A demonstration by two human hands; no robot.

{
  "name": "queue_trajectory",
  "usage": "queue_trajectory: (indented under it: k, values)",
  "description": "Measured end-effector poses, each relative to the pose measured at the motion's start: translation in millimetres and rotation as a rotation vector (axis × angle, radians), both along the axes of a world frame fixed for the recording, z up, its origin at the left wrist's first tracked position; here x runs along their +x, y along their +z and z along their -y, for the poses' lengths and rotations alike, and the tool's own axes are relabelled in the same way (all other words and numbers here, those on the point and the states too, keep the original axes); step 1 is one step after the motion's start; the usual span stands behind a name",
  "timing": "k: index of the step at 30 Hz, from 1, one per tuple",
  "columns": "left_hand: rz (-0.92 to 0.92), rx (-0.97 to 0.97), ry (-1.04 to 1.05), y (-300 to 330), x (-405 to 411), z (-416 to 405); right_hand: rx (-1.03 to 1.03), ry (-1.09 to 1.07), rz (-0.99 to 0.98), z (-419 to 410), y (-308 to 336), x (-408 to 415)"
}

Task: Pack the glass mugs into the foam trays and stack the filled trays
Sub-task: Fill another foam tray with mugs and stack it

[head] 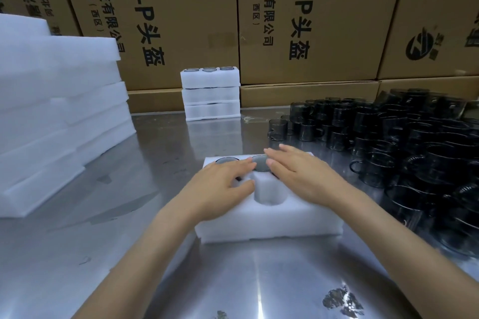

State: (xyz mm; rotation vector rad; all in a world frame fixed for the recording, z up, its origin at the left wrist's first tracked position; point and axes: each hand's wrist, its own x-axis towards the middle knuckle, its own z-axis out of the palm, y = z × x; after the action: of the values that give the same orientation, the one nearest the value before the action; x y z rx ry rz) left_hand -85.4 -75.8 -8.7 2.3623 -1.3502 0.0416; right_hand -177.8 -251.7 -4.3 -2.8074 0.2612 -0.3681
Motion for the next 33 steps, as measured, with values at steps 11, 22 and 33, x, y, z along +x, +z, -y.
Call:
queue_trajectory:
  k: [11, 22, 33]
  values:
    - [-0.215, -0.357, -0.007, -8, 1, -7, -0.056, -0.842, -0.181, 62, 0, -30]
    - [-0.160, -0.239, -0.036, -7, 1, -10, -0.057, -0.617, 0.055, 55, -11, -21]
    - [-0.164, -0.252, -0.024, -8, 1, -10, -0.038, -0.156, 0.656, 22, 6, -17]
